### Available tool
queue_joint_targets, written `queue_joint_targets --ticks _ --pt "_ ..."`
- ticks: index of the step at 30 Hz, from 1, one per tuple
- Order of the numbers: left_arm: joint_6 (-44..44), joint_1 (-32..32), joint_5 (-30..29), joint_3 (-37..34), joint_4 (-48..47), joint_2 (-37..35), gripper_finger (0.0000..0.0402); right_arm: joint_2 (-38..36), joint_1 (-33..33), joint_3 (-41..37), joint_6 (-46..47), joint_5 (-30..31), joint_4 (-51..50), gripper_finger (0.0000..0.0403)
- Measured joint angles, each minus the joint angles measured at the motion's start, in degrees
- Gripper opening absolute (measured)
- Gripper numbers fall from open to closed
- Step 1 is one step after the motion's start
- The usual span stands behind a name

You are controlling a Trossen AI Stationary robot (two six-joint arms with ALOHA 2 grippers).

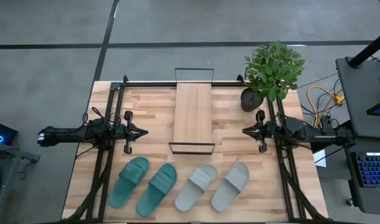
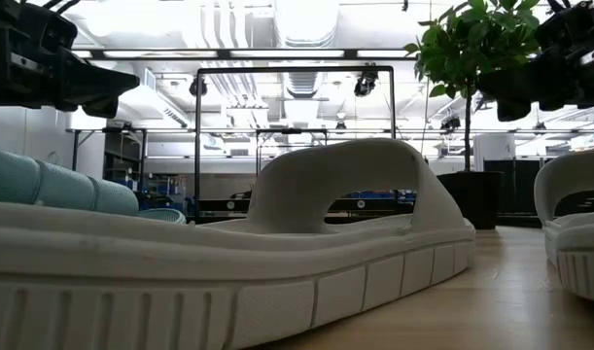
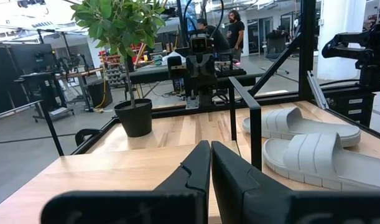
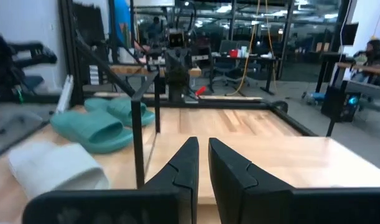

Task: Pick and place slides into the shelf
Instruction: Put the right gray slipper on the shelf

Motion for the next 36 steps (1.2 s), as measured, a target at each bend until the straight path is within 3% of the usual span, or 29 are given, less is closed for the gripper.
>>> queue_joint_targets --ticks 6,11,15,19,23,28,36 --pt "0.02 0.01 0.00 0.00 0.07 -0.02 0.0000 0.00 0.01 0.00 9.42 -0.02 0.61 0.0028" --pt "0.00 0.02 0.00 0.00 0.94 -0.01 0.0000 0.00 0.01 0.00 7.74 -0.02 1.14 0.0028" --pt "0.00 0.02 0.27 0.00 7.89 0.03 0.0000 0.00 0.03 0.00 9.06 -0.62 9.04 0.0028" --pt "0.00 0.00 3.17 0.00 19.18 0.25 0.0000 0.00 0.03 0.00 10.39 -7.90 19.54 0.0028" --pt "0.79 -0.02 6.81 -0.02 27.11 1.14 0.0005 -0.02 0.08 0.02 4.98 -13.77 22.06 0.0030" --pt "1.74 -0.02 7.45 0.31 23.41 3.37 0.0069 1.53 0.34 0.02 -0.15 -10.91 20.71 0.0057" --pt "2.99 0.02 7.43 0.39 27.02 8.22 0.0196 5.42 0.45 2.02 -3.58 -10.63 22.80 0.0139"
